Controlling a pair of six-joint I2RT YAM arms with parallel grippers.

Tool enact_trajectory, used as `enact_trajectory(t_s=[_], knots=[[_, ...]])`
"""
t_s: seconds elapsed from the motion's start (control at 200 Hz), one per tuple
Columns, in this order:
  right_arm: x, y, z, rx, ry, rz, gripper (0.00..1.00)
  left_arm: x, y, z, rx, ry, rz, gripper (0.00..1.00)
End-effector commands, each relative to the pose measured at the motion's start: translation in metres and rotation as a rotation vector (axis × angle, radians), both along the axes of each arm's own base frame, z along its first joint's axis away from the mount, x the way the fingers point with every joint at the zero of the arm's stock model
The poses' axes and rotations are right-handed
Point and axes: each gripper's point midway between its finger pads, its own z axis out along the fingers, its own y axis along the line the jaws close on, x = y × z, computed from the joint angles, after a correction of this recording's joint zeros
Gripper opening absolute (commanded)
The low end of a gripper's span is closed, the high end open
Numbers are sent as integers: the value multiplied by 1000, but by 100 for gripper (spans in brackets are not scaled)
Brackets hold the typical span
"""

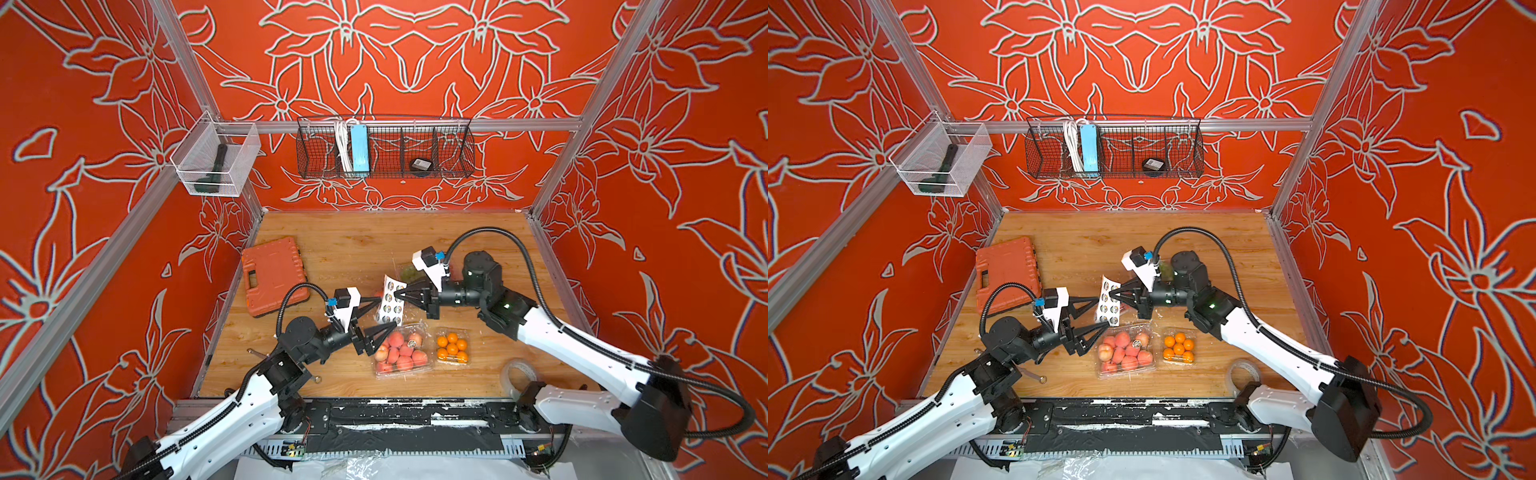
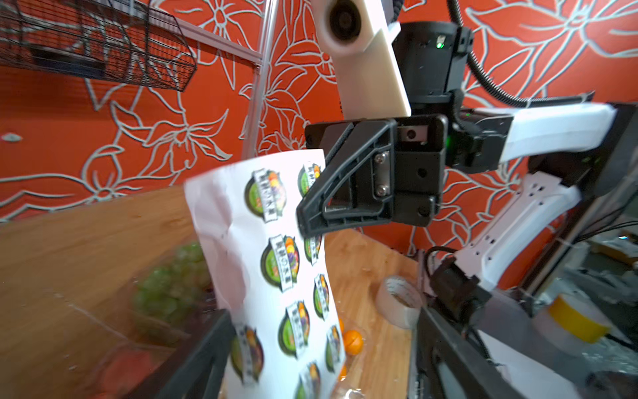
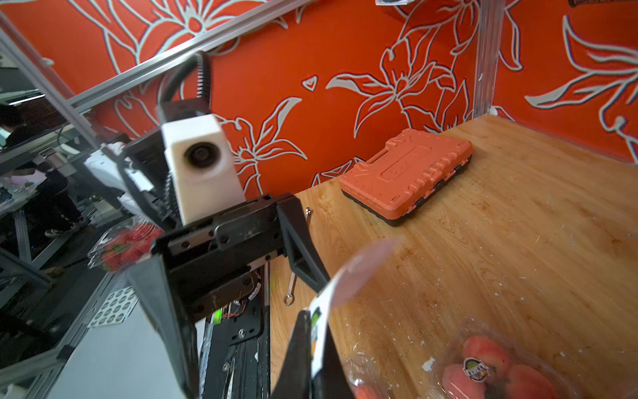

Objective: Label fruit boxes
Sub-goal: Pick up the label sticker from the center of the board.

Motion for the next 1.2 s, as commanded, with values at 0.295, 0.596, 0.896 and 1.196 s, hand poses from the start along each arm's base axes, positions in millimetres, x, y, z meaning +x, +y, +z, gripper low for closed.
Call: enact_trajectory(t_s=[0.295, 0.596, 0.896, 1.196], knots=[[-49, -41, 16, 69, -127, 191, 0, -25, -16, 23, -34, -94, -262, 76], [-45, -40, 12, 65, -111, 183, 0, -27, -16, 24, -40, -103, -285, 28], [-44, -39, 11, 71, -106, 186, 0, -23, -18, 24, -40, -88, -289, 9], [-38, -37, 5, 60, -97, 170, 0, -21, -18, 23, -37, -85, -283, 0]])
